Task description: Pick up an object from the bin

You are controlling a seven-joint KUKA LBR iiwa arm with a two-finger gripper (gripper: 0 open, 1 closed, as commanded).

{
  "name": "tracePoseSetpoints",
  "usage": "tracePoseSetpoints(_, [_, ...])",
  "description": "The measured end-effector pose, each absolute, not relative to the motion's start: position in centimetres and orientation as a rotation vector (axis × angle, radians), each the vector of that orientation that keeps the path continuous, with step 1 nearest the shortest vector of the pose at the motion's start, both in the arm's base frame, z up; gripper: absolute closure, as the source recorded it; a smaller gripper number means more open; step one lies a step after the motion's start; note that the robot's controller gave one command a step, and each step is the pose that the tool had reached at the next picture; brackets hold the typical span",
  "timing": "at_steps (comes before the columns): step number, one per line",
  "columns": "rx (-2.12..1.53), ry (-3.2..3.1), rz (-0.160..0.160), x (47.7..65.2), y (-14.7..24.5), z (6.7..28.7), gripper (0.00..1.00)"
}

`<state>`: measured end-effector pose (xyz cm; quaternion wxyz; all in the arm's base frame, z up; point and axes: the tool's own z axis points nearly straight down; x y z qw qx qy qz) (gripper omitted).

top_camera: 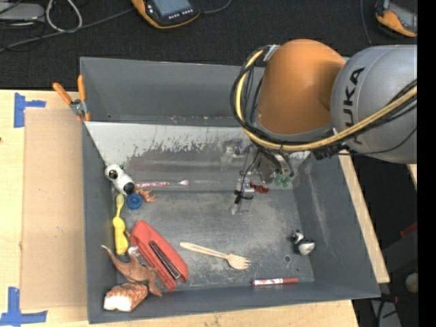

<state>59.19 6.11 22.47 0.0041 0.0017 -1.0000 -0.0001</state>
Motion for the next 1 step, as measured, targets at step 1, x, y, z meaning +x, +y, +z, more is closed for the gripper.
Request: tracePoseSetpoints(1, [0.003, -3.141, -0.001, 59.31, 6.08, 22.97, 0.0])
